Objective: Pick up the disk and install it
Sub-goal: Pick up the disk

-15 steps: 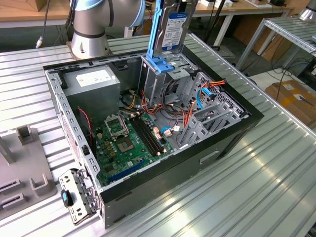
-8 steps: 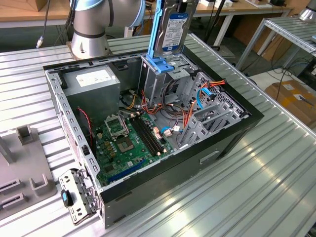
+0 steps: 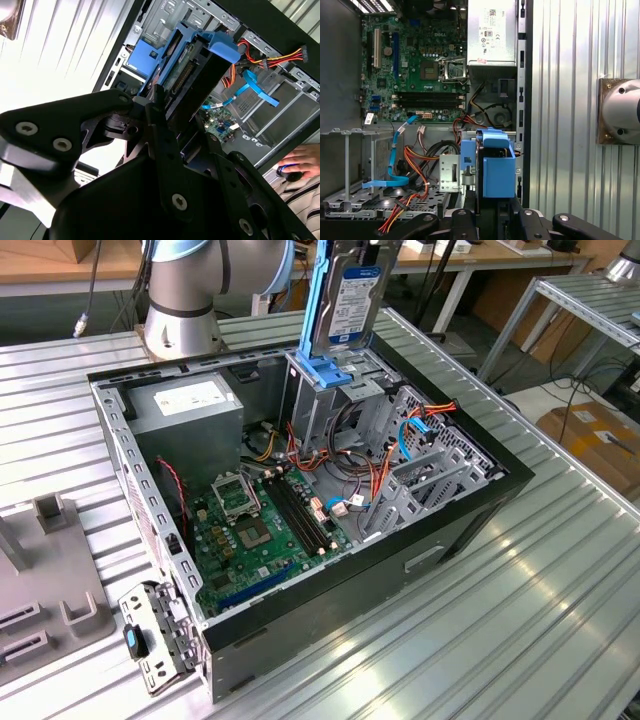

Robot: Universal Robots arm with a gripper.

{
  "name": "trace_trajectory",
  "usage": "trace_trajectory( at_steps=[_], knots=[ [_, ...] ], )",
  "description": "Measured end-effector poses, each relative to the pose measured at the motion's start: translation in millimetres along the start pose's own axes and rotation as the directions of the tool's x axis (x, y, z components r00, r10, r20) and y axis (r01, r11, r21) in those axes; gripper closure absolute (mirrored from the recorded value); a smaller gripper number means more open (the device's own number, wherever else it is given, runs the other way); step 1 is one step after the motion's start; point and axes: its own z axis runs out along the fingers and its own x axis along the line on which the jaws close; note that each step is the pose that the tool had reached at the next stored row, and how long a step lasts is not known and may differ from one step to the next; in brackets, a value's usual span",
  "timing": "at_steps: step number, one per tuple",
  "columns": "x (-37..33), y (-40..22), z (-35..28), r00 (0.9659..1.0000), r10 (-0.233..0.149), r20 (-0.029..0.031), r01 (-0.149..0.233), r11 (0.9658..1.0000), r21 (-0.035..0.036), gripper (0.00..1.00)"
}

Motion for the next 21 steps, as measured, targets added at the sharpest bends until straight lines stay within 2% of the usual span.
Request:
trace_trajectory(
  at_steps=[5, 9, 21],
  knots=[
    [0.1, -4.6, 0.0, 1.0000, 0.000, 0.0000, 0.000, 1.0000, -0.0001, 0.65],
    [0.2, -11.7, 0.0, 1.0000, 0.000, 0.0002, 0.000, 1.0000, -0.0003, 0.65],
    [1.9, -13.7, 0.0, 1.0000, 0.000, 0.0000, 0.000, 1.0000, -0.0003, 0.65]
  ],
)
